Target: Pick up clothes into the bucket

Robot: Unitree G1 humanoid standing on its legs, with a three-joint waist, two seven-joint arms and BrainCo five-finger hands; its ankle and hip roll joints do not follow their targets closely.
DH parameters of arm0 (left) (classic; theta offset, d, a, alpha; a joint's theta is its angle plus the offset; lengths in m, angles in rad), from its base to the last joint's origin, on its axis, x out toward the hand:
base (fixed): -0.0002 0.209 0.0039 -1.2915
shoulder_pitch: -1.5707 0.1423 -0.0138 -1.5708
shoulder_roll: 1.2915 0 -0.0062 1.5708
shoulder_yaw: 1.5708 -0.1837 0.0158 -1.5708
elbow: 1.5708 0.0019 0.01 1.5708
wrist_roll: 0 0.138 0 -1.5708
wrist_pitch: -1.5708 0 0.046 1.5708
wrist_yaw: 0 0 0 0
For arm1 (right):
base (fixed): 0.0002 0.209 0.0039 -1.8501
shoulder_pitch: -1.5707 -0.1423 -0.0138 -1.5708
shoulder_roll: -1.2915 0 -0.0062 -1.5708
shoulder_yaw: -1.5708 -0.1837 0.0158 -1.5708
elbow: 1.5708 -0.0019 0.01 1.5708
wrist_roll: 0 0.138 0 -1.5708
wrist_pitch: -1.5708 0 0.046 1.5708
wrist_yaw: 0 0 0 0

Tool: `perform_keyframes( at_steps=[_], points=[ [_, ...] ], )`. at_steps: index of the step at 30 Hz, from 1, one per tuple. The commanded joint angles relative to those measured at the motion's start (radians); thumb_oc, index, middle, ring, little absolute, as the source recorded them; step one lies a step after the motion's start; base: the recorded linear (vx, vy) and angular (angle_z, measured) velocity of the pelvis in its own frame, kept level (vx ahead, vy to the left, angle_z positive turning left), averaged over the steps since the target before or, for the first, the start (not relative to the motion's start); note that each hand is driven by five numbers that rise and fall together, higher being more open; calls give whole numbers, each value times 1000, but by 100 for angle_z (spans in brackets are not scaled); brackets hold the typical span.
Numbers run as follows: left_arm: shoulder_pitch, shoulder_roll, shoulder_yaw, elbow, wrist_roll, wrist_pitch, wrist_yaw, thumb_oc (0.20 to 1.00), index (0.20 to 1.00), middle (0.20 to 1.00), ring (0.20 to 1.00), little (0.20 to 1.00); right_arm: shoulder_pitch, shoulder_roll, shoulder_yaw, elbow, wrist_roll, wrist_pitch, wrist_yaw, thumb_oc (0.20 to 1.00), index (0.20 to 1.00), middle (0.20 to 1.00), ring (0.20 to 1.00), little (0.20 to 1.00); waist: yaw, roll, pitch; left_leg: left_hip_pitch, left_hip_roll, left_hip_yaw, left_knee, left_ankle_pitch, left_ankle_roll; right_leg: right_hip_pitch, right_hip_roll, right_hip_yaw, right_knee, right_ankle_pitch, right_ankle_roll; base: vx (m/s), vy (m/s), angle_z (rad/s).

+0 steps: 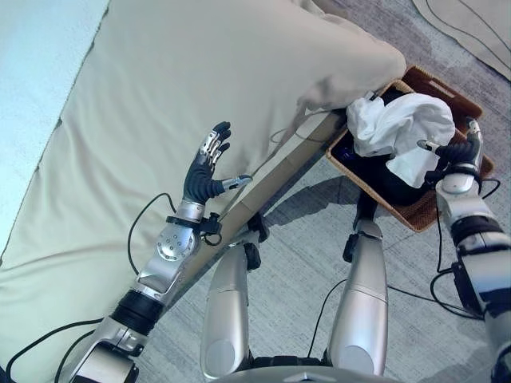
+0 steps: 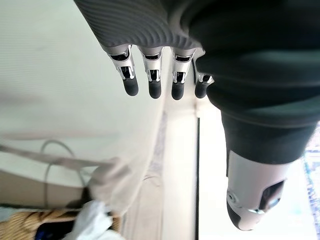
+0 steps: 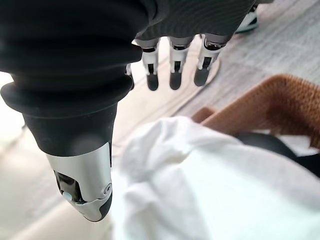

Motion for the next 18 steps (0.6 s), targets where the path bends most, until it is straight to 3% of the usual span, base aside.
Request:
perform_keyframes(
  at_steps=[1,10,18],
  points=[
    [50,-3,50,9,-17,-53,-4,1000,1000,1000,1000,1000,151,64,-26,-137,-1,-99,-19,1000,1000,1000,1000,1000,-15,-56,-109,78,-2,-106,-31,-47,-18,101,26,-53,-83,37,16,116,-77,11],
    [136,-42,119,103,-37,-39,-35,1000,1000,1000,1000,1000,456,201,-111,-509,-32,-164,38,1000,1000,1000,1000,1000,-10,-109,-160,358,16,-139,-208,4,-43,418,46,-158,-219,39,30,131,-64,9],
    [195,-70,161,142,16,-16,-38,1000,1000,1000,1000,1000,589,277,-122,-591,-6,-181,106,1000,1000,1000,1000,1000,9,-129,-251,511,34,-149,-347,58,-55,598,86,-231,-326,43,40,114,-23,18]
  ],
)
